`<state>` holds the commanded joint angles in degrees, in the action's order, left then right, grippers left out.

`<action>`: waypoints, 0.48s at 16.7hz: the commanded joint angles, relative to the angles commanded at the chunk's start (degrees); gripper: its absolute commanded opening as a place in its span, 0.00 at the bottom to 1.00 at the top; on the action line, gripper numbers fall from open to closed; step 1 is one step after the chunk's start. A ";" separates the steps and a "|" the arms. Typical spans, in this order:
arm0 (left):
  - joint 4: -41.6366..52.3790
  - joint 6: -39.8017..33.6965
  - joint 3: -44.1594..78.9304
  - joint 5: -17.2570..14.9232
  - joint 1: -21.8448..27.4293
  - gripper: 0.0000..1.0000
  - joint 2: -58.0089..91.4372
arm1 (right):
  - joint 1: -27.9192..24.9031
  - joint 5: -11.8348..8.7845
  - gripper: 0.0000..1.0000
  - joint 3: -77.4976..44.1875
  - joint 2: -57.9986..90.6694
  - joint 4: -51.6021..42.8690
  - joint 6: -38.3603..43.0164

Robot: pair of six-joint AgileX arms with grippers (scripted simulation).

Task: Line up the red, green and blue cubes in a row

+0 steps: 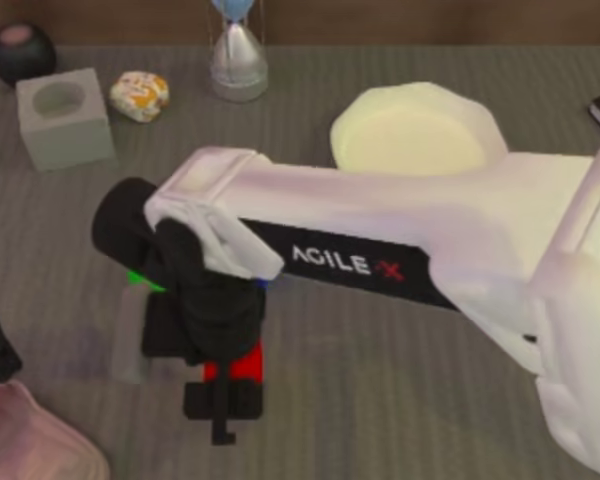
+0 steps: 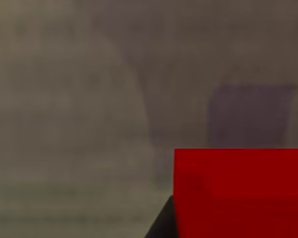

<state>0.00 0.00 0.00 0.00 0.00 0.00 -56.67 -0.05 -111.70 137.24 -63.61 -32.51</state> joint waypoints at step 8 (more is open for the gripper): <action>0.00 0.00 0.00 0.00 0.00 1.00 0.00 | -0.10 0.03 0.23 1.23 0.34 1.30 -0.05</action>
<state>0.00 0.00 0.00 0.00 0.00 0.00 -56.78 -0.02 -110.47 137.58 -62.32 -32.55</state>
